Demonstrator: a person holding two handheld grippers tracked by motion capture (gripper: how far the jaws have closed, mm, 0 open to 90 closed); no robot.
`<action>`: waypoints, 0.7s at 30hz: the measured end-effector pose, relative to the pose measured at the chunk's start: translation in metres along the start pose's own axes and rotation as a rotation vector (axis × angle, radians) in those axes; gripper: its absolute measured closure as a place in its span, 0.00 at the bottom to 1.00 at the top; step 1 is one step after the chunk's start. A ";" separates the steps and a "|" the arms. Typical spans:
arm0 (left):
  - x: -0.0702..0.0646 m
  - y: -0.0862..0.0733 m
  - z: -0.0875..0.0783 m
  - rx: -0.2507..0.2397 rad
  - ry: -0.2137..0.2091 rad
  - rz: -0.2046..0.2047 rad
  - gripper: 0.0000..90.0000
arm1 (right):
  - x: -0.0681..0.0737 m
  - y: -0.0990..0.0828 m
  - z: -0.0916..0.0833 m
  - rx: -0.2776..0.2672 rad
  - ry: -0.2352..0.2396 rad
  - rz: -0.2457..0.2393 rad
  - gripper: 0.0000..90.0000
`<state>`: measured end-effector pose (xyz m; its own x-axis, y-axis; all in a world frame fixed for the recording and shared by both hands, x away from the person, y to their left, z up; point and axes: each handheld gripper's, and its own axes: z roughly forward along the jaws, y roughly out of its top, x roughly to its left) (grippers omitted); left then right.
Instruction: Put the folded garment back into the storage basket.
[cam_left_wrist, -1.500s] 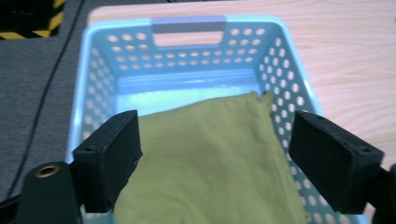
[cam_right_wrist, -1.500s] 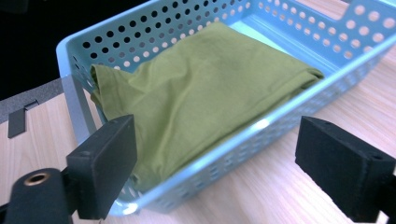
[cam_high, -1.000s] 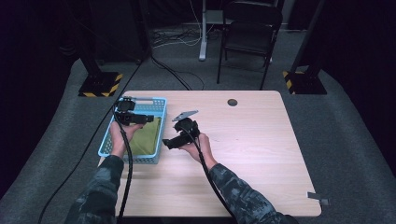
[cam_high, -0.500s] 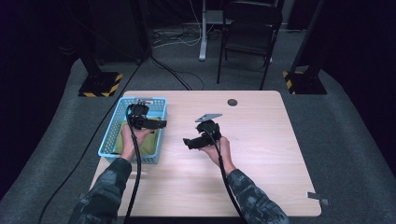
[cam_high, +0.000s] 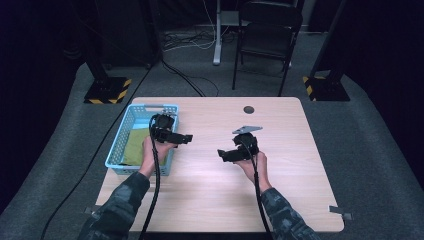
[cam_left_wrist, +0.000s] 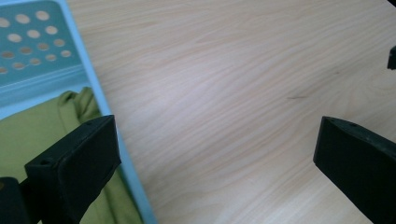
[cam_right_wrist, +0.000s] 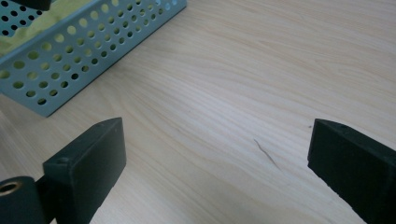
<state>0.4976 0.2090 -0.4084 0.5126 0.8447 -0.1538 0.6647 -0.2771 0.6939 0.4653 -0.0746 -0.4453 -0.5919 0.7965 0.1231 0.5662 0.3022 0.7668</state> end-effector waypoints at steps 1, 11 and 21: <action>-0.003 -0.001 0.000 0.002 -0.009 0.005 0.00 | -0.002 -0.002 -0.002 -0.002 -0.005 0.001 0.04; -0.032 -0.012 0.010 0.036 -0.054 0.076 0.00 | -0.014 -0.019 -0.019 -0.004 -0.048 0.018 0.04; -0.056 -0.028 0.011 0.051 -0.076 0.138 0.00 | -0.030 -0.044 -0.038 0.004 -0.101 0.042 0.04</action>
<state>0.4562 0.1642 -0.4275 0.6393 0.7605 -0.1140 0.6111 -0.4125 0.6756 0.4361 -0.1313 -0.4594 -0.5068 0.8573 0.0908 0.5916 0.2692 0.7600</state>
